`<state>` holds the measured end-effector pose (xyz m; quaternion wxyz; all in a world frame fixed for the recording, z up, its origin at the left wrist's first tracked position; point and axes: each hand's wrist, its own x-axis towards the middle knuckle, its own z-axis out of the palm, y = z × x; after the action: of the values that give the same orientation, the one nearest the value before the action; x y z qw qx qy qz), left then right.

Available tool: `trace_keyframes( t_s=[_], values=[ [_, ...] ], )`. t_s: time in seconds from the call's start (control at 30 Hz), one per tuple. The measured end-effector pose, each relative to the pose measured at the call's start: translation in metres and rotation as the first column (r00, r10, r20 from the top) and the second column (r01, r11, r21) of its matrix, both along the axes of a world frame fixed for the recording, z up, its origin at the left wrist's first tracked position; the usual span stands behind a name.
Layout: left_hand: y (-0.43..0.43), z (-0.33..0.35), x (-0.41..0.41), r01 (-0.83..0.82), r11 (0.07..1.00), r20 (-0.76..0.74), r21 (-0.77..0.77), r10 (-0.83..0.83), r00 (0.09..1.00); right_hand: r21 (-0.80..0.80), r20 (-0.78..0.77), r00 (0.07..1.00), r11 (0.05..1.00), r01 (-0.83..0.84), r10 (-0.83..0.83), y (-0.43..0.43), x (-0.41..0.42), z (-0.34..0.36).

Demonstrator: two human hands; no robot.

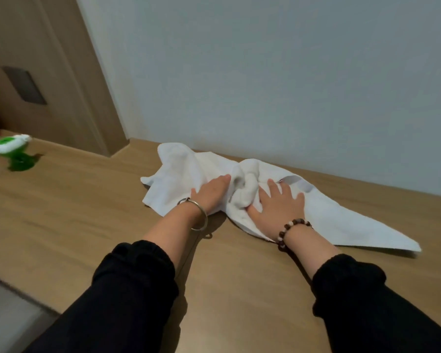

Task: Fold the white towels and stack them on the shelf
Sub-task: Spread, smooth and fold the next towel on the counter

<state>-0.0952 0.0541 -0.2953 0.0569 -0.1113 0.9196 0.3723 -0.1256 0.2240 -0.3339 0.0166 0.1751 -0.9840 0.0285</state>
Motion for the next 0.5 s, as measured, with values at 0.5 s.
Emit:
trace_keyframes(
  t_s=[0.5],
  values=[
    [-0.010,-0.006,0.168,-0.021,0.986,-0.226,-0.166,-0.017,0.974,0.046,-0.206,0.976,0.997,-0.066,0.074,0.022,0.127,0.018]
  ],
)
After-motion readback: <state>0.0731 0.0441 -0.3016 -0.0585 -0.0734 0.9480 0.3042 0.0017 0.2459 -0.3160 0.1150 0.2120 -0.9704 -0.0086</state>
